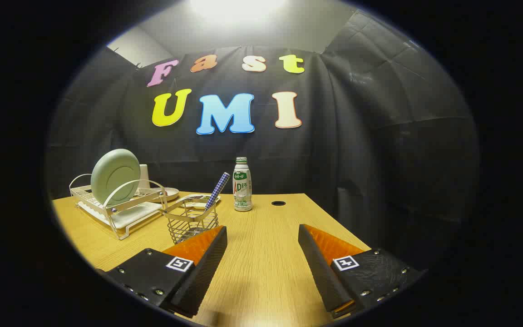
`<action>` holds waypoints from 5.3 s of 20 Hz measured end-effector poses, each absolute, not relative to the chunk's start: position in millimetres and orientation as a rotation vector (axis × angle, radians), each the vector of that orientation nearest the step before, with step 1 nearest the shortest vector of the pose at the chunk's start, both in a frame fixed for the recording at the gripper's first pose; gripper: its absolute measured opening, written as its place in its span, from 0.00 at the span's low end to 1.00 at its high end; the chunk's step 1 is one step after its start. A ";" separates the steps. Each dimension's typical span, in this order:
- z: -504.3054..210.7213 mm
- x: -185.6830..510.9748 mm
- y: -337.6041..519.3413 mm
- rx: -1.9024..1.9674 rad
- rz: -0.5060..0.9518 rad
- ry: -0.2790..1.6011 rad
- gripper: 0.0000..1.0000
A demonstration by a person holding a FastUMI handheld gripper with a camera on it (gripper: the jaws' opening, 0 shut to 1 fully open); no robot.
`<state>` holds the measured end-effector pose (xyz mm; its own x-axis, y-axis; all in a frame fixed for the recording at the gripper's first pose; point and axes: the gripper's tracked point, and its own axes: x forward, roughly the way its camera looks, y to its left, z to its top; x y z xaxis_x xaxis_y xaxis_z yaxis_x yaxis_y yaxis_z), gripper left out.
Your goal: Take the plate from the dish rack, then take the spoon from the basket and place it into the plate.
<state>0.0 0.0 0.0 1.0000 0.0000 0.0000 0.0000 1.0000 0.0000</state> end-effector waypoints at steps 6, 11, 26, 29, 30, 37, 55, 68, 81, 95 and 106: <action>0.0 0.2 -0.2 0.000 0.000 0.000 0.96; -0.6 0.4 0.0 0.003 -0.001 0.002 0.96; 46.4 79.4 -7.1 -0.039 -0.067 -0.035 0.96; 66.2 49.6 -11.6 -0.074 -0.145 -0.008 0.96; 72.9 35.1 -12.4 -0.084 -0.177 0.003 0.96; 121.0 -50.6 39.7 -0.056 -0.278 0.045 0.96; 115.3 69.1 370.9 0.171 0.036 0.251 0.96; 32.9 132.9 396.8 0.279 -0.005 0.559 0.37; 98.7 123.8 399.5 -0.098 -0.241 0.514 0.31; 141.5 -24.5 371.4 -0.156 -0.315 0.457 0.30; 57.9 -105.9 354.8 -0.117 -0.241 0.612 0.30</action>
